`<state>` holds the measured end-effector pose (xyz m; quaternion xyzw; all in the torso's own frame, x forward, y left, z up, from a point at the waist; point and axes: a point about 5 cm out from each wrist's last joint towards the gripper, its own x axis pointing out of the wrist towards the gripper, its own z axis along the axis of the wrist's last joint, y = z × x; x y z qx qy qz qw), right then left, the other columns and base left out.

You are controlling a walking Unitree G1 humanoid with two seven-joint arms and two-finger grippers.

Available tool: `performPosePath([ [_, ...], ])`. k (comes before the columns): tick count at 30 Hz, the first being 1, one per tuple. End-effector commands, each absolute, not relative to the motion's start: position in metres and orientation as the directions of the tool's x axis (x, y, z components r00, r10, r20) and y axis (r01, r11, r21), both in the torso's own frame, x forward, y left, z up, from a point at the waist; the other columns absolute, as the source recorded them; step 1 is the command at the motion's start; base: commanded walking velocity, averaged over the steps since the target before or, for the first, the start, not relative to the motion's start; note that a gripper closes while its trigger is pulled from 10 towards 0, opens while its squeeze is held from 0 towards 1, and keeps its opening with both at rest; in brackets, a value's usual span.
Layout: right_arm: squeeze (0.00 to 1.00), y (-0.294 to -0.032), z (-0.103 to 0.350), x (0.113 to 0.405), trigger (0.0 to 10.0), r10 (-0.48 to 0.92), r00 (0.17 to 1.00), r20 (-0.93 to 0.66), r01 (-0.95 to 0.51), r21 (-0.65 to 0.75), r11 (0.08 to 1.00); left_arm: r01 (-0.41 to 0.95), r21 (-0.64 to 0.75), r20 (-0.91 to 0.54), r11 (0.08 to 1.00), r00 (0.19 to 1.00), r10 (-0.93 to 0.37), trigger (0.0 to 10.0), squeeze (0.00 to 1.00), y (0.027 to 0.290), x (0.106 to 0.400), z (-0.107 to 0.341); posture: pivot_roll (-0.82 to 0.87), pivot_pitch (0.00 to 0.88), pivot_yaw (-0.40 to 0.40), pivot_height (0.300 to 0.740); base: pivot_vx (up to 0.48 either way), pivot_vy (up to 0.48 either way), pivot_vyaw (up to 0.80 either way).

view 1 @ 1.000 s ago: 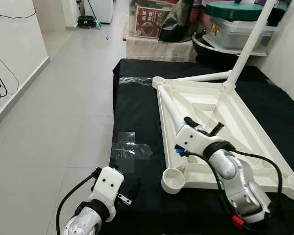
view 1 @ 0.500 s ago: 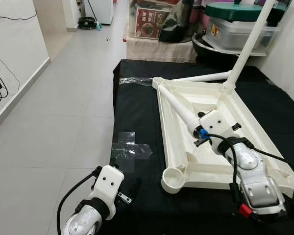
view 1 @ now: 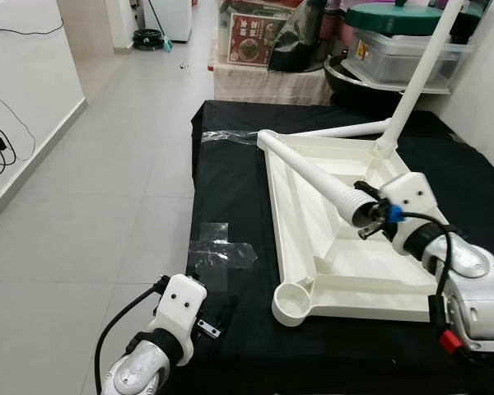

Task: Building children table

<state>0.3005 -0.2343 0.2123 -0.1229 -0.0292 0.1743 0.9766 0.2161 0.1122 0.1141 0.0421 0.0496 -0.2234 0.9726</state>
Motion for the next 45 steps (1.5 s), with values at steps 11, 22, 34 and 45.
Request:
performPosePath([
  [11, 0.00, -0.212, 0.194, 0.287, 0.0, 0.433, 0.897, 0.087, -0.441, 0.124, 0.889, 0.334, -0.719, 0.235, 0.609, 0.942, -0.239, 10.0, 0.59, 0.137, 0.243, 0.175, 0.05, 0.036, -0.096, 0.740, 0.000, 0.000, 0.00],
  [22, 0.00, -0.191, 0.186, 0.270, 0.0, 0.598, 0.791, 0.131, -0.592, 0.411, 0.693, 0.421, -0.865, 0.404, 0.273, 0.907, -0.117, 10.0, 0.00, 0.170, 0.242, 0.193, 0.05, 0.036, -0.103, 0.740, 0.000, 0.000, 0.00],
  [34, 0.00, -0.199, 0.191, 0.262, 0.0, 0.628, 0.749, 0.211, -0.622, 0.549, 0.558, 0.422, -0.904, 0.407, 0.066, 0.898, -0.165, 10.0, 0.00, 0.187, 0.226, 0.175, 0.05, 0.002, -0.097, 0.740, 0.000, 0.000, 0.00],
  [45, 0.00, -0.175, 0.182, 0.239, 0.0, 0.810, 0.562, 0.166, -0.716, 0.589, 0.376, 0.288, -0.931, 0.267, 0.223, 0.956, -0.119, 10.0, 0.00, 0.216, 0.250, 0.167, 0.06, 0.000, -0.097, 0.740, 0.000, 0.000, 0.00],
])
